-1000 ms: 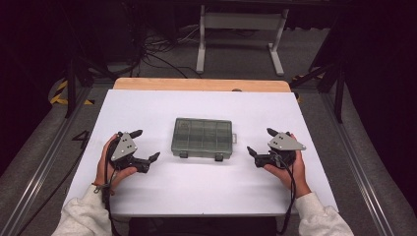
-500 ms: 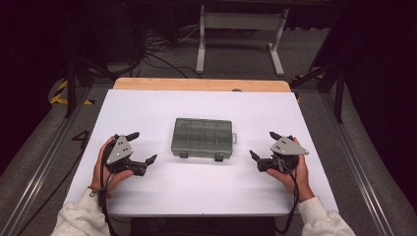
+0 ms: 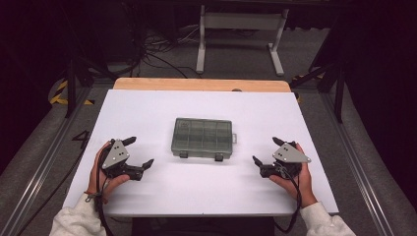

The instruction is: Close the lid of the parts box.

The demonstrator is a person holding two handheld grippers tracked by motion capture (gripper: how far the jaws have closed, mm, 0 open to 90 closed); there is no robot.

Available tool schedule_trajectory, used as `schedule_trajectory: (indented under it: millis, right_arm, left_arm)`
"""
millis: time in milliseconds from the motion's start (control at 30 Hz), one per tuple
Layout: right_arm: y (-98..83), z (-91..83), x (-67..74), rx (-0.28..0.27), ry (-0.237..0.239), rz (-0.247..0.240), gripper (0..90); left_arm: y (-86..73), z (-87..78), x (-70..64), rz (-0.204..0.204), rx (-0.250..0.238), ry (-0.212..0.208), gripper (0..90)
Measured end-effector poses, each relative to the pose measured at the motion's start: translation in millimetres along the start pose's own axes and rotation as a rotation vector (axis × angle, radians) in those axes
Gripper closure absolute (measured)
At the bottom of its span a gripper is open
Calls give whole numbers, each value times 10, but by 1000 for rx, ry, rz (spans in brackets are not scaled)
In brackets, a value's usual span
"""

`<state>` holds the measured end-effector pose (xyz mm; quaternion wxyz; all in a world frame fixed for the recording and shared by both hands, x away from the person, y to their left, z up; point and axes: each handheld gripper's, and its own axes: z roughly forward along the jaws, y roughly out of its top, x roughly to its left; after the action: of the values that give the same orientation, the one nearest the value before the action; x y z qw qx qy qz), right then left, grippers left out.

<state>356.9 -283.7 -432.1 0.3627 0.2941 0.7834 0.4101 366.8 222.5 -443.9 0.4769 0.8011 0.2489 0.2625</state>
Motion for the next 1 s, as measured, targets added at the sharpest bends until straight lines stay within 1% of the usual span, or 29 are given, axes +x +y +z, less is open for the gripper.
schedule_trajectory:
  millis: [33, 100, 167, 233, 267, 400, 433, 467, 533, 633, 733, 933, 1000]
  right_arm:
    - [-12, -8, 3, -2, 1, 2, 81]
    - [-28, -26, 1, -1, 4, 8, 81]
    - [-47, -48, -5, -3, 5, 15, 81]
    - [-62, -56, -6, -2, 5, 20, 81]
    - [-69, -60, -6, -3, 7, 24, 81]
    - [-79, -61, -10, -2, 12, 31, 81]
    - [-78, -58, -16, -6, 13, 38, 80]
    - [-77, -57, -17, -7, 16, 43, 80]
    - [-78, -55, -16, -7, 19, 43, 80]
    - [-83, -50, -13, -5, 19, 42, 80]
    - [-82, -49, -7, -4, 20, 39, 80]
    - [-76, -40, 12, -1, 22, 30, 80]
    - [-71, -38, 22, -1, 24, 32, 80]
  left_arm:
    - [-8, -2, -2, 2, 0, 1, 51]
    - [-25, -14, -12, -12, 0, -8, 52]
    - [-39, -24, -25, -2, 10, -5, 51]
    - [-46, -34, -32, -8, 8, -7, 51]
    - [-45, -41, -30, -3, 10, -4, 51]
    - [-48, -50, -30, -7, 5, 3, 51]
    - [-44, -54, -21, -2, 3, 4, 51]
    - [-42, -57, -18, -7, 1, 2, 51]
    - [-44, -50, -18, -10, 2, 2, 51]
    - [-45, -42, -17, -3, 9, 1, 51]
    - [-41, -45, -24, -8, 5, 3, 51]
    - [-38, -43, -23, 1, -1, -3, 51]
    - [-36, -57, -28, 2, 0, 2, 51]
